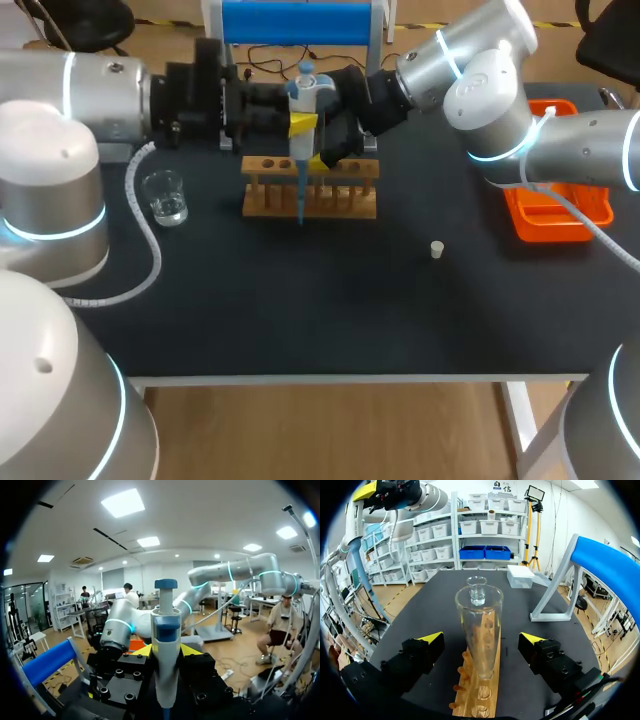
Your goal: Invert the test tube, pick up the pipette, mount the tip to pipette, aspirate from beaker and dispense into the tube, eject the tip, return the pipette, and cap with the stopper.
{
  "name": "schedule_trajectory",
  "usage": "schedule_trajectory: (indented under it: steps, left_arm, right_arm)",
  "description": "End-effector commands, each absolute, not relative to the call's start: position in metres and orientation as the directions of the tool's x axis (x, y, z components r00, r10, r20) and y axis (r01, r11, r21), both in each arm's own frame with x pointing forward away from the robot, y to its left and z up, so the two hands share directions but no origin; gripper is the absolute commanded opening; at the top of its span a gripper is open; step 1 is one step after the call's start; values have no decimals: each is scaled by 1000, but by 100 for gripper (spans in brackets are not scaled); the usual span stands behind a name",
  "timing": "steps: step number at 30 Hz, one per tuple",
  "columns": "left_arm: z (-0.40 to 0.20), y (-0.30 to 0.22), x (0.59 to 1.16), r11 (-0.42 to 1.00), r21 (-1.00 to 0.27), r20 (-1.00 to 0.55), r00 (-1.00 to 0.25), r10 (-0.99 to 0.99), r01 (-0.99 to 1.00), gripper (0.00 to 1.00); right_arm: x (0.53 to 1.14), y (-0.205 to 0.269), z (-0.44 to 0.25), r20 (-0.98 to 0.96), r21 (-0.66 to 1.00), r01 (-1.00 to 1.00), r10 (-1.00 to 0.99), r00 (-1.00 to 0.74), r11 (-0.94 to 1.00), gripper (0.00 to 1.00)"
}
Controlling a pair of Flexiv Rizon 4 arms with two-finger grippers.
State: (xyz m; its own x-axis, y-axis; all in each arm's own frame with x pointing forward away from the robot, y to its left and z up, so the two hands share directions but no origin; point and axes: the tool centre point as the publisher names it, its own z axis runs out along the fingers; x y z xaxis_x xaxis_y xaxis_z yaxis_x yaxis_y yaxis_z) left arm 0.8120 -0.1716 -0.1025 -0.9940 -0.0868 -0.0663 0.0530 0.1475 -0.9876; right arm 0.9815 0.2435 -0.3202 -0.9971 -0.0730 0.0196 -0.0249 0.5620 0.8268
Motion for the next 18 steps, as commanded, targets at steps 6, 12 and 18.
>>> schedule_trajectory:
  steps: [6, 12, 18]
  left_arm:
    - [-104, -174, 808, 148, -988, -67, -991, -117, 49, 0]
    - [-104, -174, 808, 148, -988, -67, -991, -117, 49, 0]
    - [-104, -174, 808, 148, -988, -67, -991, -117, 49, 0]
  right_arm:
    - [982, 243, -320, 21, 826, -25, -75, -997, 563, 100]
    - [982, 243, -320, 21, 826, -25, -75, -997, 563, 100]
    - [982, 243, -320, 21, 826, -25, -75, -997, 563, 100]
